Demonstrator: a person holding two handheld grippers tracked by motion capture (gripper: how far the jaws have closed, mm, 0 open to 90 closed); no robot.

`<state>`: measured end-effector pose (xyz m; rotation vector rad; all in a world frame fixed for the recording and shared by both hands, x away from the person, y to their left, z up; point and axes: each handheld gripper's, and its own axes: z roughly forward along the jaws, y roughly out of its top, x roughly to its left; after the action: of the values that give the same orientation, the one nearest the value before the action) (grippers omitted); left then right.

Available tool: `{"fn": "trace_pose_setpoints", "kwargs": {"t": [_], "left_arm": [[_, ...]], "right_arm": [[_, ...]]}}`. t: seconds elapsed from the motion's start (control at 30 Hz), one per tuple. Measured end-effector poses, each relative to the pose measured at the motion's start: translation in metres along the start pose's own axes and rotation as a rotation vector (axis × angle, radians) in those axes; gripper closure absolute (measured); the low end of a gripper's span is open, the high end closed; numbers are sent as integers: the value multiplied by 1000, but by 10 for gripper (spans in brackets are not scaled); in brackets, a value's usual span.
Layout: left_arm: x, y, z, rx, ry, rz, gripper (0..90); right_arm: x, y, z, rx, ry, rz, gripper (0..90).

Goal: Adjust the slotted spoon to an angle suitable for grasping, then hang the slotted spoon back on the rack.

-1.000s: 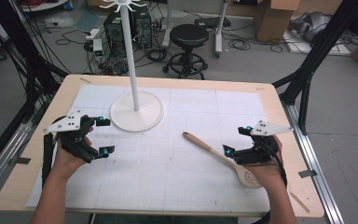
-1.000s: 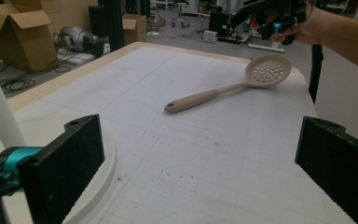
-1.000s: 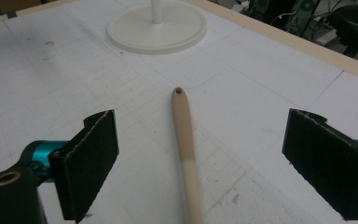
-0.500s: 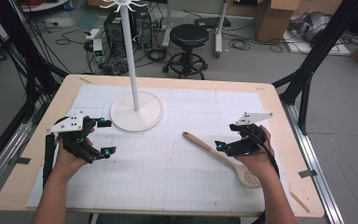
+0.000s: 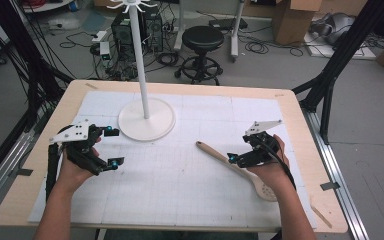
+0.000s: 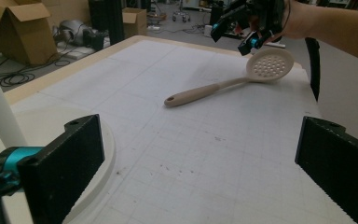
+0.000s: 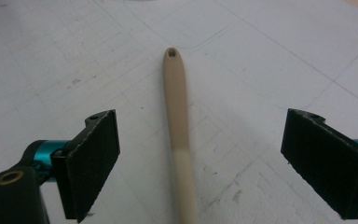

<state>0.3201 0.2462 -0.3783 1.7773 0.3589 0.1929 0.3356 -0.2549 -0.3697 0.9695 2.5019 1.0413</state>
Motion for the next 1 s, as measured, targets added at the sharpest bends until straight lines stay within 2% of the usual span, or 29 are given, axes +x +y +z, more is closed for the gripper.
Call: {"fn": "trace_pose_setpoints", "kwargs": {"t": [0.1,0.23,0.47,0.57,0.67,0.93,1.0], "left_arm": [[0,0,0,2,-1,-2,17],[-1,0,0,2,-4,2,17],[0,1,-2,-8,0,3,17],[0,0,-1,-6,0,0,17],[0,0,0,1,0,1,17],[0,0,-1,-3,1,-1,17],[0,0,0,-4,1,-4,17]], "right_arm": [[-1,-1,3,7,-1,-10,102],[1,-1,11,58,0,-9,102],[2,0,17,79,4,-32,102],[2,-1,19,96,3,-20,102],[1,-1,25,135,9,-21,158],[2,-1,42,225,13,-30,165],[2,-1,46,250,0,-29,168]]}}
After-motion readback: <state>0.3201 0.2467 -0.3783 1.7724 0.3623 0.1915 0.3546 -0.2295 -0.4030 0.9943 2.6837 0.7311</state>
